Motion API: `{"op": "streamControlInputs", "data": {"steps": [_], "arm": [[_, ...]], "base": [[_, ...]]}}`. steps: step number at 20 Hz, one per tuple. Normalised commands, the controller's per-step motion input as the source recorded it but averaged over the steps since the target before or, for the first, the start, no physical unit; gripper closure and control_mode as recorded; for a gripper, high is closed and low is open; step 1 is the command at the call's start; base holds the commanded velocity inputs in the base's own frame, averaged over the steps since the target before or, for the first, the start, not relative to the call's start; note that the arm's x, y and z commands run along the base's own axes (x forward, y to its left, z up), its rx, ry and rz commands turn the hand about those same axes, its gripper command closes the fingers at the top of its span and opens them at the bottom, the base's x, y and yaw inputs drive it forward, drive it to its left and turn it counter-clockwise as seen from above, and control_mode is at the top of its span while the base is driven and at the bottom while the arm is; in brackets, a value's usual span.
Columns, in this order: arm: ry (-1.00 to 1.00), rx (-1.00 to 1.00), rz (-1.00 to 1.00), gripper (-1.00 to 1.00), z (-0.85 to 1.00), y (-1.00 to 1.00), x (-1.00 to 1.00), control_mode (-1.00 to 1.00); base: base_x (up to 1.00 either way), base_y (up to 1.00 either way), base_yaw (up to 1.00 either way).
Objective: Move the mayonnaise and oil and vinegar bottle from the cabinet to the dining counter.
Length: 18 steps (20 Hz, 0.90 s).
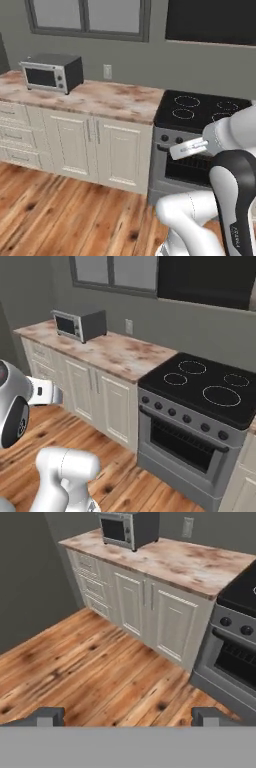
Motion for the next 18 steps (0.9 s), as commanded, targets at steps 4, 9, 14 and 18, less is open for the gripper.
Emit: {"op": "streamControlInputs", "data": {"steps": [4,9,14,18], "arm": [[0.0,0.0,0.0,-1.0,0.0,0.0,0.0,1.0],[0.0,0.0,0.0,-1.0,0.0,0.0,0.0,1.0],[0.0,0.0,0.0,-1.0,0.0,0.0,0.0,1.0],[0.0,0.0,0.0,-1.0,0.0,0.0,0.0,1.0]], "base": [[0.0,-0.58,-0.53],[0.15,-0.72,-0.39],[0.24,-0.77,-0.27],[0.37,-0.68,-0.24]]}}
